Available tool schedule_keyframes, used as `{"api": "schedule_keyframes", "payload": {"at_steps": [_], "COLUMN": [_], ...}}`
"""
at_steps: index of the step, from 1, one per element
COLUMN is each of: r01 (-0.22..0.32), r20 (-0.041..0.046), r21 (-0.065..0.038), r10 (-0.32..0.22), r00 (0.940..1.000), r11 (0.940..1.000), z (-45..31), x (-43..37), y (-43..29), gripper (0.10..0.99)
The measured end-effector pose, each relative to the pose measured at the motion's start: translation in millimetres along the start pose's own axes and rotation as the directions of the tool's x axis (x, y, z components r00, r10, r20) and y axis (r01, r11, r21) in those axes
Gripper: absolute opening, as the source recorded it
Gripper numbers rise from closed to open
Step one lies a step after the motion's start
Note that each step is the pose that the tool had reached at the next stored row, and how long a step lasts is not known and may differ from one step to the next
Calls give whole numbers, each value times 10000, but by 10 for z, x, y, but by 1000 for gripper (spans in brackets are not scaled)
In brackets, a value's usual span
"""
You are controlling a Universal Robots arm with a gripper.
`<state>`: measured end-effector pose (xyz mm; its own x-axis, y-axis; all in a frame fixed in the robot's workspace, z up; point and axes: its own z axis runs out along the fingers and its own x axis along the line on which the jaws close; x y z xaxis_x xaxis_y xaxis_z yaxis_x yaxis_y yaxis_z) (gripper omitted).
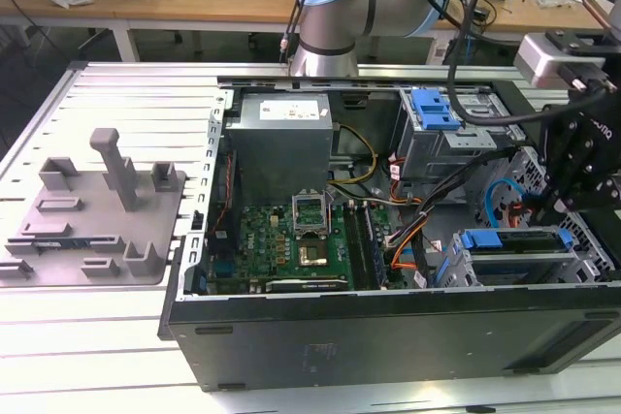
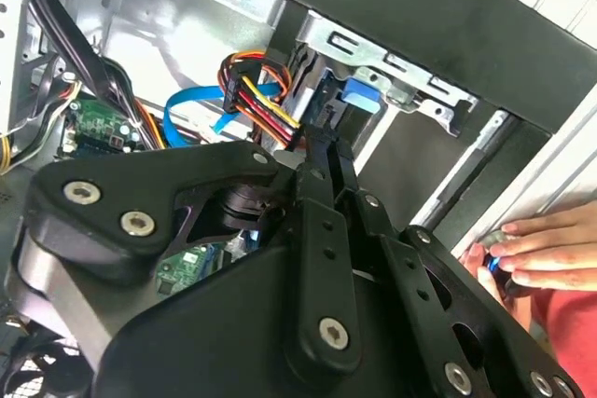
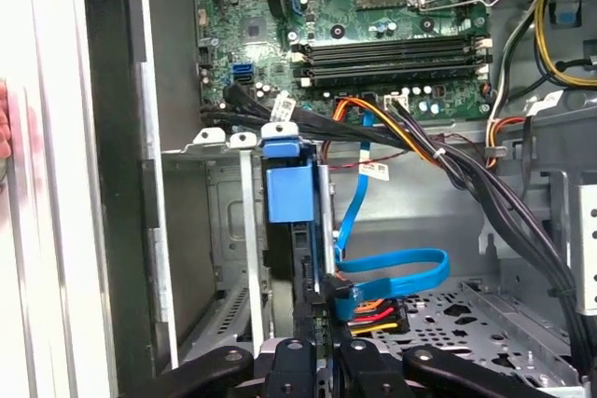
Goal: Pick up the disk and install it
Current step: 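Insert the first disk wire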
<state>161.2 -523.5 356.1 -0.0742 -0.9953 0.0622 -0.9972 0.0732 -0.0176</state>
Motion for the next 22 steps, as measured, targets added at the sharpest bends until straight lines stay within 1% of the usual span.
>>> {"api": "schedule_keyframes", "payload": {"at_steps": [2, 3, 11, 13, 16, 19, 20, 22], "r01": [7, 12, 16, 20, 142, 406, 453, 452], "r20": [24, 54, 53, 53, 45, 49, 53, 52], "r21": [-1, -4, -3, -3, 5, 18, 22, 21], "r10": [-7, -12, -16, -20, -142, -406, -453, -452], "r00": [10000, 10000, 10000, 10000, 9999, 9992, 9990, 9990], "r11": [10000, 10000, 10000, 10000, 9999, 9992, 9990, 9990], "z": [2, 4, 3, 2, -2, -2, 2, 4], "x": [29, 42, 42, 29, -37, -37, 7, 7], "y": [-3, -3, -3, -2, 2, 0, -3, -3], "gripper": [169, 169, 169, 169, 169, 169, 169, 169]}}
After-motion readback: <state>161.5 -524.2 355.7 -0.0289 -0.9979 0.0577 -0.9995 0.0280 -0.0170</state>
